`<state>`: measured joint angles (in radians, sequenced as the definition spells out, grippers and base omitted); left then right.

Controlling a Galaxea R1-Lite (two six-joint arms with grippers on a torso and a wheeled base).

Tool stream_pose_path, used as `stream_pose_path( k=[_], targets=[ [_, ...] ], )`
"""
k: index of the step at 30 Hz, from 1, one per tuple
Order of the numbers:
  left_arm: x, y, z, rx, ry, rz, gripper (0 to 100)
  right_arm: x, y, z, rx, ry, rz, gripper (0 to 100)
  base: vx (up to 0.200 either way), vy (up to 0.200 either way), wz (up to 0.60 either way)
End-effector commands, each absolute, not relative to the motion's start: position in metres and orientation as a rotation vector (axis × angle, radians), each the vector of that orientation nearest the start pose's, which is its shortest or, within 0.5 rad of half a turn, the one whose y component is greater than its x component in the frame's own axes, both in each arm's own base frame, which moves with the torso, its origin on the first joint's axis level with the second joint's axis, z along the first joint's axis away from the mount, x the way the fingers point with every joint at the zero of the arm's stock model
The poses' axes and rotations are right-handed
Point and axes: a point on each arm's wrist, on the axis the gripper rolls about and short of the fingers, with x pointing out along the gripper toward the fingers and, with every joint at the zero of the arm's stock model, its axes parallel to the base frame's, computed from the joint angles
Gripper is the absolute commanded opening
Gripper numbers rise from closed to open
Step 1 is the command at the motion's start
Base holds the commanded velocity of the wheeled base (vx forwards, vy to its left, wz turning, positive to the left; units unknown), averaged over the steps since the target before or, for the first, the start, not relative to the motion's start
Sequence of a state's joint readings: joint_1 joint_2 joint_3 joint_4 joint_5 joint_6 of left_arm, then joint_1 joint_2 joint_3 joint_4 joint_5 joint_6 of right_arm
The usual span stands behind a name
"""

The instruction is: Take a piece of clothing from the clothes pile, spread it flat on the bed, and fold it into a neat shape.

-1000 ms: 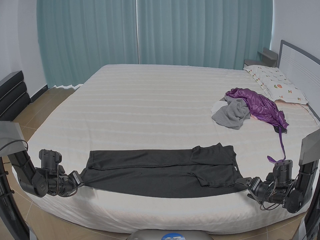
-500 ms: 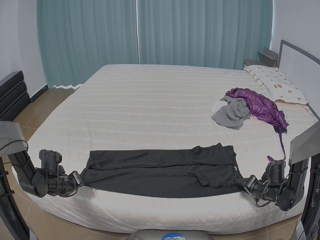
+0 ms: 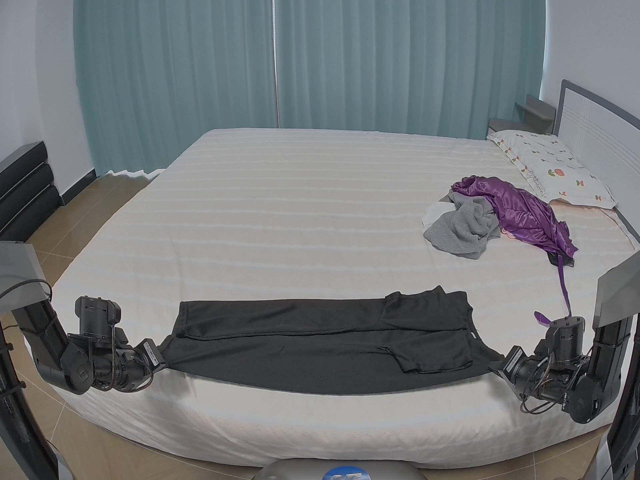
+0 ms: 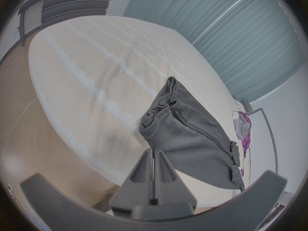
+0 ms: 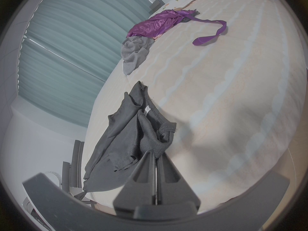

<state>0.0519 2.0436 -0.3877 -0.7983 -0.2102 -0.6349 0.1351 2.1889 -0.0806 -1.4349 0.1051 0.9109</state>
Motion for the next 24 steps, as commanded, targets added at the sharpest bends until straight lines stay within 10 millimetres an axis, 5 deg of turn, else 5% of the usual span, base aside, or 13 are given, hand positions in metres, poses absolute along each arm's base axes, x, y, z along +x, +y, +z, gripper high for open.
stream_pose_path(
  k=[1, 24],
  targets=[
    [0.261, 0.009, 0.018, -0.705, 0.847, 0.119, 0, 0.222, 0.031, -0.001, 0.86, 0.716, -0.09, 0, 0.0, 0.0, 0.0],
    [0.242, 0.008, 0.019, -0.576, 0.997, 0.095, 0, 0.204, 0.029, -0.003, 0.733, 0.795, -0.084, 0, 0.0, 0.0, 0.0]
  ],
)
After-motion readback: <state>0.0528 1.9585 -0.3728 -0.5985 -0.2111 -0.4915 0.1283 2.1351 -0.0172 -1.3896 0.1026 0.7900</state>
